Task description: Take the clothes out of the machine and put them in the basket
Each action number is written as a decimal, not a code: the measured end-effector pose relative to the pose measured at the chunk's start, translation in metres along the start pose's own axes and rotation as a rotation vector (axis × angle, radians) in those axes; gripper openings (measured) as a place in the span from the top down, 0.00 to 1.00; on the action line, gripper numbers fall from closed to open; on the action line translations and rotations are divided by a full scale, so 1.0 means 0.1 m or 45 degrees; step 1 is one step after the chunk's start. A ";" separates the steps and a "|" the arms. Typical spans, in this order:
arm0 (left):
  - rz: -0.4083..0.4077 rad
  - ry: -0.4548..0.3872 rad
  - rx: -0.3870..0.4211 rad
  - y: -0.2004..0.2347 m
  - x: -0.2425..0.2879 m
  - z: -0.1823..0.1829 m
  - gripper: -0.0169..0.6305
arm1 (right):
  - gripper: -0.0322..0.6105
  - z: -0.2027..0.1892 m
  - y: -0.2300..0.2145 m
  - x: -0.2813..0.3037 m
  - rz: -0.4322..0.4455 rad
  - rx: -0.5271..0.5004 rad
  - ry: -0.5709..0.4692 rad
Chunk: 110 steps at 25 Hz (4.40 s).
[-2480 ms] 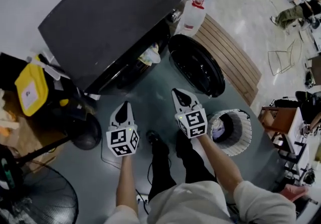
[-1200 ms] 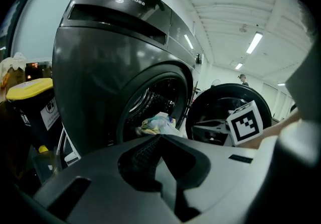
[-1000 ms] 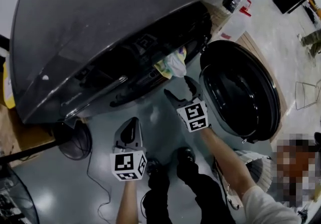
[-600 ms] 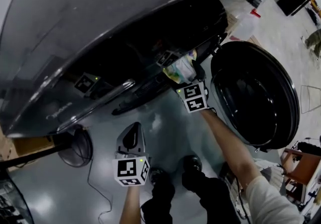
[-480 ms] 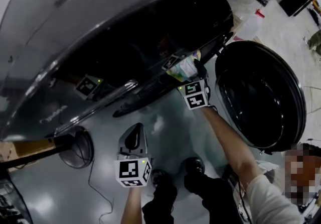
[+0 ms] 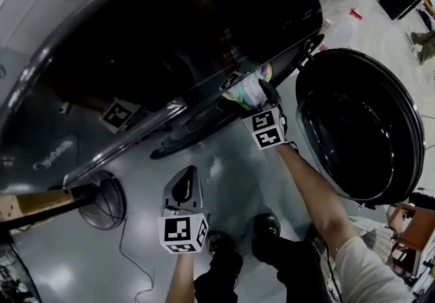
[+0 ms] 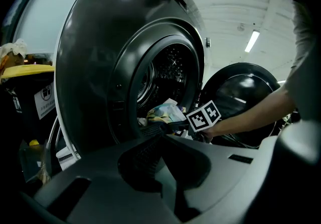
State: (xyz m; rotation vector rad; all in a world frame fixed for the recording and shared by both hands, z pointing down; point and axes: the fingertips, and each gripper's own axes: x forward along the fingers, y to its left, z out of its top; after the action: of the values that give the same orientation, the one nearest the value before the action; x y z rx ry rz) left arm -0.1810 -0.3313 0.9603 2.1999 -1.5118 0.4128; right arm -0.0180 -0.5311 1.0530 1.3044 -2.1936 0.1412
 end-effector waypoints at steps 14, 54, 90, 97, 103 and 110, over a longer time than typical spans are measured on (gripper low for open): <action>-0.017 0.009 0.009 -0.09 -0.32 0.40 0.95 | 0.82 0.31 0.05 -0.52 0.001 0.101 0.085; -0.103 -0.175 0.045 -1.68 -2.89 4.47 0.95 | 0.85 4.40 -0.70 -5.81 -0.120 0.498 -0.367; -1.012 -0.128 0.472 -4.48 -3.32 4.82 0.95 | 0.85 3.80 -1.09 -9.25 -1.058 0.670 -0.457; -1.226 -0.108 0.574 -5.69 -3.53 4.50 0.95 | 0.85 3.20 -1.21 -10.31 -1.308 0.701 -0.426; -1.406 -0.048 0.656 -6.84 -3.77 4.00 0.95 | 0.85 2.52 -1.30 -11.12 -1.457 0.760 -0.388; -1.499 0.032 0.715 -7.68 -4.04 3.44 0.95 | 0.85 1.82 -1.28 -11.67 -1.509 0.850 -0.328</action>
State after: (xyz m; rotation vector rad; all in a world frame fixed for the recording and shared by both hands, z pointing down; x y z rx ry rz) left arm 0.3907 0.0543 0.3305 2.9962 0.1303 0.4582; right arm 0.4269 0.2374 0.2631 2.8852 -1.2032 0.2441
